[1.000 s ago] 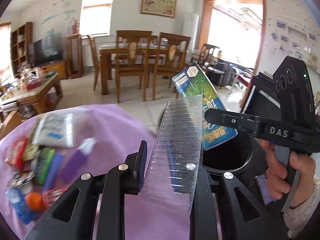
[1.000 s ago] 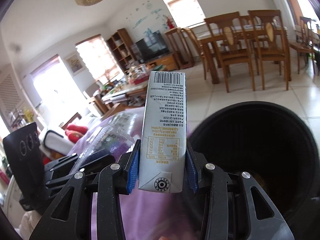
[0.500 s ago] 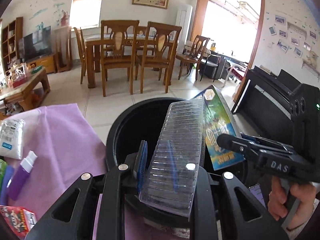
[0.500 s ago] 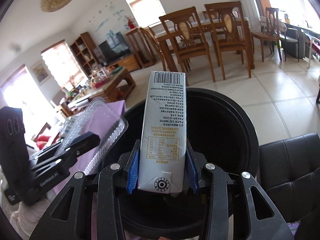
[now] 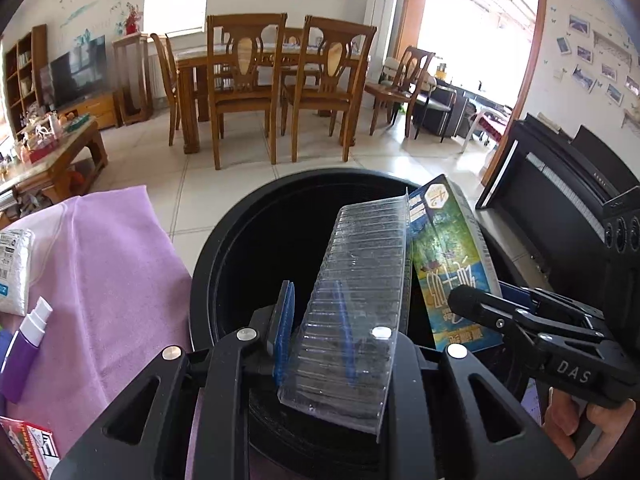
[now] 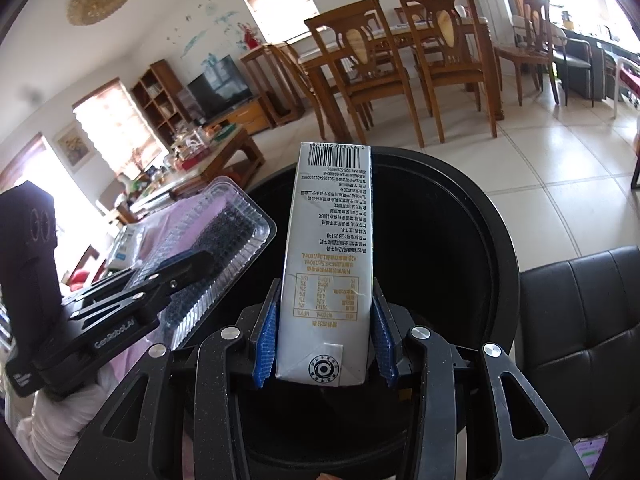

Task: Collect trash
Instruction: 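Move both held items over the black bin and open both tools, then grasp the red milk box with the left tool while the right grasps the white wrapper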

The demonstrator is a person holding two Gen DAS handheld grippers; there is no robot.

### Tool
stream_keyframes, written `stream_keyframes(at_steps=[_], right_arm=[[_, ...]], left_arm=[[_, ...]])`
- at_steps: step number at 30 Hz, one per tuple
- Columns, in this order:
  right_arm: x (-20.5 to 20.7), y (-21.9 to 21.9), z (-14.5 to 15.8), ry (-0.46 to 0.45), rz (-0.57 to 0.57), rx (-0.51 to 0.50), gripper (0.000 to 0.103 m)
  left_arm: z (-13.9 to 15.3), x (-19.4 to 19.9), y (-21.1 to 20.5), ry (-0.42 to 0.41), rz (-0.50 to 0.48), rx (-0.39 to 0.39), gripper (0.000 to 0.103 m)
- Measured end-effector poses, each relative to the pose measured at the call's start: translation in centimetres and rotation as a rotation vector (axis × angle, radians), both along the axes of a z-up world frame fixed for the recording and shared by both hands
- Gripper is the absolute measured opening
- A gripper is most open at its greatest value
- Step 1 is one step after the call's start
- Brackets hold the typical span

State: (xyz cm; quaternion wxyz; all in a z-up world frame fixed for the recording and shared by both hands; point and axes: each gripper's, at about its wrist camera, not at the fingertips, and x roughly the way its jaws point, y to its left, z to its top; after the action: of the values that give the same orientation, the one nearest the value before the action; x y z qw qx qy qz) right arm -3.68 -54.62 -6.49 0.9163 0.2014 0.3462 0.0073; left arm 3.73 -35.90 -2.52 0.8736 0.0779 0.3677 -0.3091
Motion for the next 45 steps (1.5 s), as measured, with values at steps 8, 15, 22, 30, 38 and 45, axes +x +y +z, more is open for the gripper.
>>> stream_keyframes(at_steps=[8,15,22,30,38,45], right_arm=[[0.1,0.8,0.1,0.01,-0.009,0.002,0.042],[0.0,1.1,0.3,0.0,-0.001,-0.018,0.055],[-0.4,1.7,0.7,-0.008,0.003,-0.038,0.055],[-0.4,3.2,1.9,-0.026,0.025,-0.064,0.055],[1.5,8.7,3.7,-0.04,0.108,-0.103,0.055],[4.7,16.3,4.9,-0.047,0.212,-0.125,0.06]], left_arm=[[0.1,-0.5,-0.5,-0.003,-0.001,0.024,0.026],[1.3,-1.4,-0.2,-0.075,0.023,0.018,0.07],[2.5,-2.2,1.0,-0.105,0.025,-0.016,0.07],[3.3,-2.6,4.2,-0.111,0.048,-0.063,0.07],[4.9,-1.5,11.3,-0.13,0.141,-0.111,0.07],[5.8,1.6,21.2,-0.138,0.301,-0.138,0.07]])
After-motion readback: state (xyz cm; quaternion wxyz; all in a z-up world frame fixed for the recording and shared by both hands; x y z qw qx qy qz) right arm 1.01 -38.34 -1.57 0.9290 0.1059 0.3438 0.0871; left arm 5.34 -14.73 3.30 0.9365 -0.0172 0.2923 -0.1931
